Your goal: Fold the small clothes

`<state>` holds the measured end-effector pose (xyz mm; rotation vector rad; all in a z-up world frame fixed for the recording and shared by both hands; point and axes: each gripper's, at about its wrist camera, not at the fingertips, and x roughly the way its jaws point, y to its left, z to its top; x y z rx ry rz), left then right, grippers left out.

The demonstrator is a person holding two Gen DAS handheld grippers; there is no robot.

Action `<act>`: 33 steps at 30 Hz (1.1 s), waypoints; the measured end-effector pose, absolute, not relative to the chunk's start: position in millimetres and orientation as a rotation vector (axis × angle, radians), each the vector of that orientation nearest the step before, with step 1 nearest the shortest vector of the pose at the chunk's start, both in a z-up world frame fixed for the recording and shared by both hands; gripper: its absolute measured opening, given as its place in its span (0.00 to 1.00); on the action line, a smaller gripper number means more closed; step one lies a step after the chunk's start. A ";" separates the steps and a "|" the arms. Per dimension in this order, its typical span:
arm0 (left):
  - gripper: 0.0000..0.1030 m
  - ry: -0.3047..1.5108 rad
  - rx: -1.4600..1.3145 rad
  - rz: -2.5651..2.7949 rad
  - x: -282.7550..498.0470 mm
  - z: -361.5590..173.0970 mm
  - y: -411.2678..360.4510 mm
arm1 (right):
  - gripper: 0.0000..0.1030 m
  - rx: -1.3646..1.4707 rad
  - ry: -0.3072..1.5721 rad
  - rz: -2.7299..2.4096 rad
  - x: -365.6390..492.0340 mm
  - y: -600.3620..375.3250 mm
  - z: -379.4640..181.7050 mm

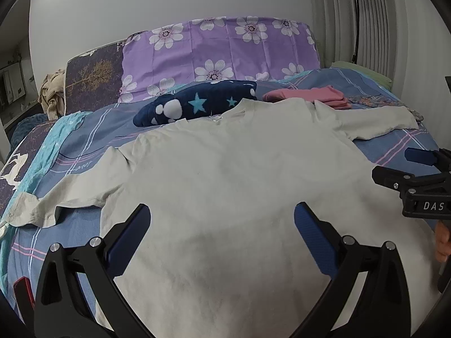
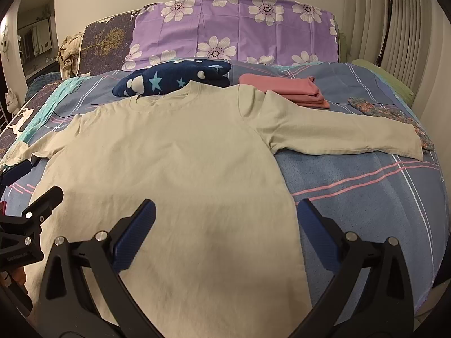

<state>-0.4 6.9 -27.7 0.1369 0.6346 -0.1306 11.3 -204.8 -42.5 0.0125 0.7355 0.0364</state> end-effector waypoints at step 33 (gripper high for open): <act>0.99 0.641 -0.025 -0.177 2.1 -33.7 32.4 | 0.98 0.001 0.751 0.020 12.5 -200.8 -46.6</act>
